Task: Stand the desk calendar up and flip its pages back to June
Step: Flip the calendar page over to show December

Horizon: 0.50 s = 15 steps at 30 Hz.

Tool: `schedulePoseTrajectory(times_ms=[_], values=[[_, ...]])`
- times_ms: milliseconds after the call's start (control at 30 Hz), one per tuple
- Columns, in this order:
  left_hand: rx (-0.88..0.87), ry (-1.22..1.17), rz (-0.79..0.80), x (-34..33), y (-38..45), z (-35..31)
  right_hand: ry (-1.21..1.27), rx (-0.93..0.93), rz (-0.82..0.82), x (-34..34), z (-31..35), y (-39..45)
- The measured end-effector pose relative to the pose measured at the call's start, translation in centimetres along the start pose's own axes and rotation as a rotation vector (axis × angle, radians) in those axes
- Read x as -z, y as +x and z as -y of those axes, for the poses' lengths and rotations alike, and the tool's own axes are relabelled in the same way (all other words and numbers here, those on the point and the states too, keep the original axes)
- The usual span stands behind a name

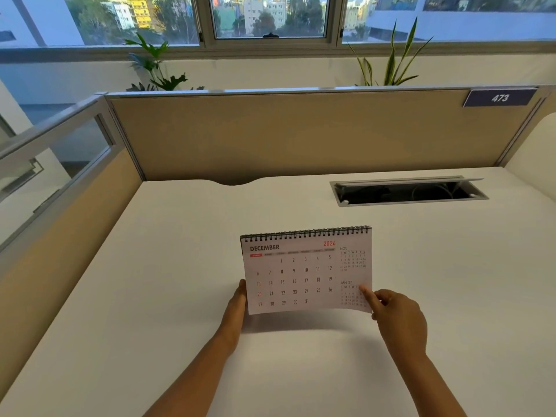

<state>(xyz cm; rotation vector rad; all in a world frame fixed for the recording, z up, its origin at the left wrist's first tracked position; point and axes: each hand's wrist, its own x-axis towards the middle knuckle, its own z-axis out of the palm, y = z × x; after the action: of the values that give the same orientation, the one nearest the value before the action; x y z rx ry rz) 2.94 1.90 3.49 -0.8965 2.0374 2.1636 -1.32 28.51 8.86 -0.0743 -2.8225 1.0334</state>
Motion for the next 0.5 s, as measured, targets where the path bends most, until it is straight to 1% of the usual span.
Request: schedulePoseTrajectory(times_ms=[67, 133, 167, 200, 233, 300, 400, 467, 500], values=[[0.001, -0.006, -0.005, 0.0, -0.1, 0.0, -0.112, 0.019, 0.030, 0.5, 0.1, 0.1], [-0.012, 0.013, -0.001, 0.0, 0.0, 0.1, -0.174, 0.030, 0.090, 0.7, 0.1, 0.2], [-0.019, 0.015, -0.002, 0.2, 0.0, 0.1, -0.184, 0.040, 0.142, 0.9, 0.3, 0.3], [-0.024, 0.013, 0.000, 0.1, -0.1, -0.1, -0.144, 0.044, 0.214, 1.1, 0.4, 0.5], [-0.028, 0.007, 0.002, 0.2, -0.1, -0.2, -0.054, 0.039, 0.291, 1.3, 0.5, 0.6], [-0.035, -0.006, 0.013, 0.3, -0.1, -0.2, 0.203, -0.024, 0.421, 1.5, 0.6, 0.9], [-0.034, -0.021, 0.014, 0.4, -0.1, 0.0, 0.594, -0.159, 0.533, 1.7, 0.4, 0.9], [-0.027, -0.030, 0.018, 0.5, -0.1, 0.1, 0.841, -0.198, 0.630, 1.9, 0.2, 0.3], [-0.027, -0.032, 0.021, 0.5, -0.2, -0.1, 0.964, -0.189, 0.685, 2.1, 0.3, 0.0]])
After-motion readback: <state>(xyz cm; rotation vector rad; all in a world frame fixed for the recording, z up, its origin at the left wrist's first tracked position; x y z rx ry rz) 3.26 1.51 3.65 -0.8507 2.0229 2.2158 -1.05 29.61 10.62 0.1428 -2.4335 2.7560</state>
